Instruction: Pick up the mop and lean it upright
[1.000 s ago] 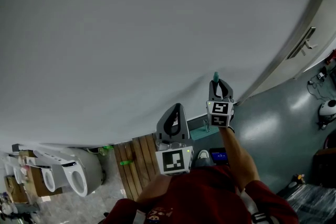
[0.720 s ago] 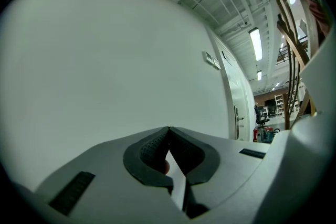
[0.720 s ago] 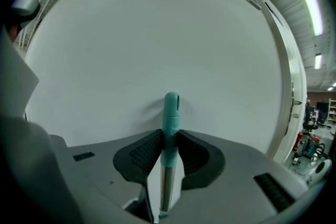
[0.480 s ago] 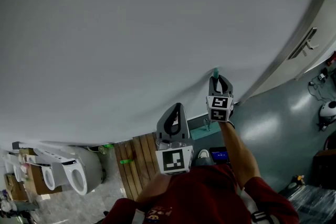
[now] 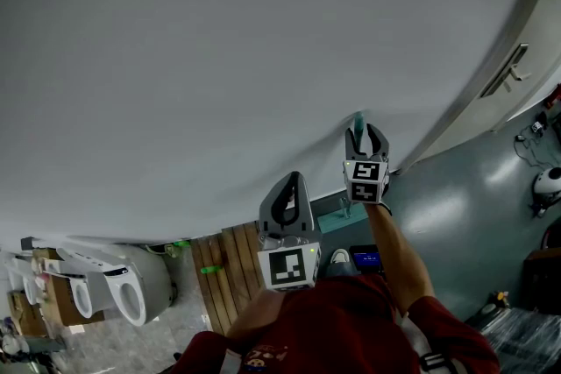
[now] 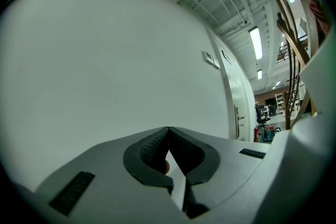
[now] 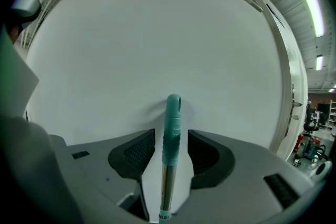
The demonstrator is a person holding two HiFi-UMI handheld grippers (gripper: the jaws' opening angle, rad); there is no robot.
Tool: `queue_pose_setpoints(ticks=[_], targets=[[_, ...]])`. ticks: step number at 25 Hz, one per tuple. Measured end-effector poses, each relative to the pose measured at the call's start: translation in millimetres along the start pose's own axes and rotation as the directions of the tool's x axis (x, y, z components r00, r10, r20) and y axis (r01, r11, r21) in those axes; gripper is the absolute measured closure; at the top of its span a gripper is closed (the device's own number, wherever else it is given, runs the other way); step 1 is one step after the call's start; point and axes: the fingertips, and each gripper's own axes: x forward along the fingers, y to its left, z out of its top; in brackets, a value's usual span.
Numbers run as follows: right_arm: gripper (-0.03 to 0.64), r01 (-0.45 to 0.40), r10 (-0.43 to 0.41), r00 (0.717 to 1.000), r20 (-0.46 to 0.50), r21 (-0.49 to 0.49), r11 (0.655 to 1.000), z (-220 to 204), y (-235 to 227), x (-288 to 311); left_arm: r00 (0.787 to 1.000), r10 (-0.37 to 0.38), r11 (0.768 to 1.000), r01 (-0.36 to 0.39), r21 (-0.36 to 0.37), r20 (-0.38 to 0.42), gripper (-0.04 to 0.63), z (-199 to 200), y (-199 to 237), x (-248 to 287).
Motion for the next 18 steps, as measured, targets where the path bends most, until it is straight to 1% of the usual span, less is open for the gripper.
queue_pose_setpoints(ticks=[4,8,12,15,18], targets=[[0.426,-0.003,0.003,1.0,0.019,0.003,1.0,4,1,-10,1.0,0.003,1.0,-0.003,-0.003,-0.001,0.581,-1,0,0],[0.426,-0.011,0.011,1.0,0.023,0.023,1.0,13,2,-33,1.0,0.0,1.0,0.0,-0.008,-0.005,0.581,-2,-2,3],[0.426,-0.052,0.052,0.996,0.071,0.003,0.999,17,9,-58,0.999,-0.003,1.0,0.004,0.013,-0.046,0.581,-9,-3,2],[0.426,-0.056,0.056,0.995,0.086,-0.008,0.998,16,9,-84,1.0,-0.013,1.0,0.012,-0.01,-0.016,0.581,-6,-5,3],[0.426,-0.048,0.046,0.997,0.068,0.024,0.999,10,4,-105,0.998,-0.019,1.0,0.02,0.003,-0.051,0.581,-13,-7,5]])
